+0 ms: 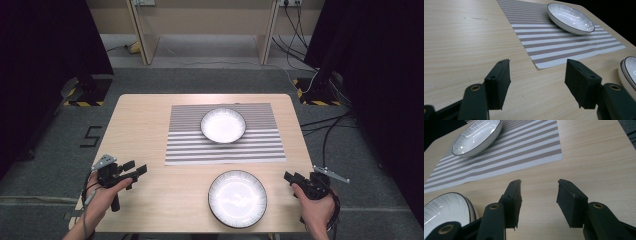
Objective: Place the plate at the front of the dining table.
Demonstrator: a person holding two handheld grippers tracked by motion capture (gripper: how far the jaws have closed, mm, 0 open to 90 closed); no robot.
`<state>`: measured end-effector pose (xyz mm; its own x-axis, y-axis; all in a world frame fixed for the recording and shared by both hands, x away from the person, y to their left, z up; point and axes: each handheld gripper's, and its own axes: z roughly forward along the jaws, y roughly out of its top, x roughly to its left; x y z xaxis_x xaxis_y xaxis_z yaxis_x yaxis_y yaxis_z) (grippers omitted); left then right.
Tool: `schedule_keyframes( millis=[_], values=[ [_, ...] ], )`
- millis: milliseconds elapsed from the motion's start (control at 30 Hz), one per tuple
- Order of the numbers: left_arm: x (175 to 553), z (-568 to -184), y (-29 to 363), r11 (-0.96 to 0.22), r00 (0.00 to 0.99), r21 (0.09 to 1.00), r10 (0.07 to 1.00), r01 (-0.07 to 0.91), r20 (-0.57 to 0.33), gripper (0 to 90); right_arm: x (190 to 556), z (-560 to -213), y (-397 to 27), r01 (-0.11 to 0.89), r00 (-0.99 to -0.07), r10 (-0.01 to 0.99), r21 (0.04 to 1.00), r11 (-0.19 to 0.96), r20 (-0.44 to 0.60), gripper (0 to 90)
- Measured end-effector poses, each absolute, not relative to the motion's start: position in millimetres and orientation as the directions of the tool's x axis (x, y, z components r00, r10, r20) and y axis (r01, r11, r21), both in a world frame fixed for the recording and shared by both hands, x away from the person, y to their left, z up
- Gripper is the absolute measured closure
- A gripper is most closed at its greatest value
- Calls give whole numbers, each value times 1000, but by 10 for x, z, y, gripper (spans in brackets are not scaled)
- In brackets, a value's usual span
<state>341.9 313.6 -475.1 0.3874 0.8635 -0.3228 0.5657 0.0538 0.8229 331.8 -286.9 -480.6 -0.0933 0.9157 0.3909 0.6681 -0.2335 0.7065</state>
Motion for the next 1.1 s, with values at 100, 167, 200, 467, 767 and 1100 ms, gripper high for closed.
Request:
schedule_keyframes(
  millis=[100, 167, 200, 467, 767, 1100],
  values=[
    [3397, -4762, 3168, 57, 382, 824, 866, 564, -322, 365, 3303, -4808, -2884, 666, -90, 915, 707, -238, 393, 539],
    [3385, -4768, 3187, 62, 377, 824, 868, 563, -323, 365, 3287, -4809, -2898, 667, -87, 916, 706, -239, 392, 539],
    [3380, -4772, 3198, 61, 375, 825, 870, 562, -320, 365, 3281, -4811, -2904, 666, -84, 916, 706, -240, 391, 539],
    [3349, -4830, 3273, 67, 359, 821, 877, 567, -319, 365, 3225, -4857, -2978, 662, -70, 920, 708, -246, 385, 539],
    [3304, -4900, 3386, 85, 332, 817, 886, 571, -324, 365, 3176, -4901, -3022, 662, -52, 919, 702, -261, 391, 539],
    [3269, -4965, 3492, 105, 303, 813, 894, 573, -329, 365, 3133, -4939, -3073, 659, -43, 919, 703, -268, 391, 538]
  ],
)
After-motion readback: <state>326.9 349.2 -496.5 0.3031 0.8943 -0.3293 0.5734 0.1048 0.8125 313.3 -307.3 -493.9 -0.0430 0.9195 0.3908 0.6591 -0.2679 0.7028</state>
